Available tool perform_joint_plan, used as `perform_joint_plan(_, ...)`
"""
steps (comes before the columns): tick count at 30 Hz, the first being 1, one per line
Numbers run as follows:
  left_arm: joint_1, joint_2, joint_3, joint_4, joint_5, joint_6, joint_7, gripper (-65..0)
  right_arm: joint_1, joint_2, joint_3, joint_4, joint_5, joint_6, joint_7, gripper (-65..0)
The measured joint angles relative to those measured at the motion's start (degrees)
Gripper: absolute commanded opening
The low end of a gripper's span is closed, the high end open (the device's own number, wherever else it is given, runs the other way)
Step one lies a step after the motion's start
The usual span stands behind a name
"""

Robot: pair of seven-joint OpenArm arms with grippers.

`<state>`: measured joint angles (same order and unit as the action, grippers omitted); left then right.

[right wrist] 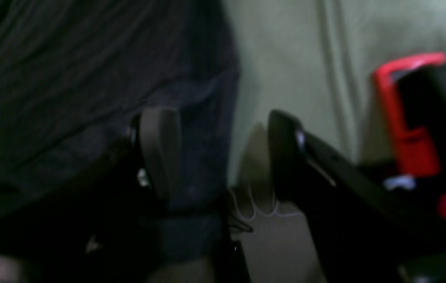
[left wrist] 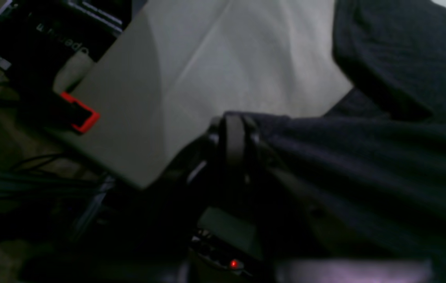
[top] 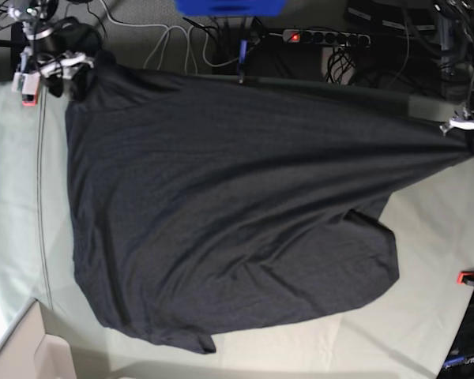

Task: Layout the t-shirt on the table in an organized manner, then fold the t-shirt properly
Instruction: 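Pull the held corners apart with both grippers to stretch the shirt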

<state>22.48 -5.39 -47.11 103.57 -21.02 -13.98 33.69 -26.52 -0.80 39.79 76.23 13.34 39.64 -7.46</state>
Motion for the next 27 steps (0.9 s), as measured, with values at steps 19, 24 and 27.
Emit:
perform_joint_plan(19, -5.0, 0.0, -4.9, 0.8, 0.0, 0.0, 8.1, -64.6, 0.0, -1.6, 1.7, -2.4, 1.4, 0.2, 2.5, -29.2)
perform_joint_plan(24, -5.0, 0.0, -4.9, 0.7, 0.0, 0.0, 8.1, -64.6, 0.0, -1.6, 1.7, -3.5, 2.1, 0.2, 3.3, -29.2)
perform_joint_plan(27, -5.1, 0.0, -4.9, 0.7, 0.0, 0.0, 8.1, -64.6, 0.0, -1.6, 1.7, -3.5, 2.1, 0.2, 3.3, -29.2)
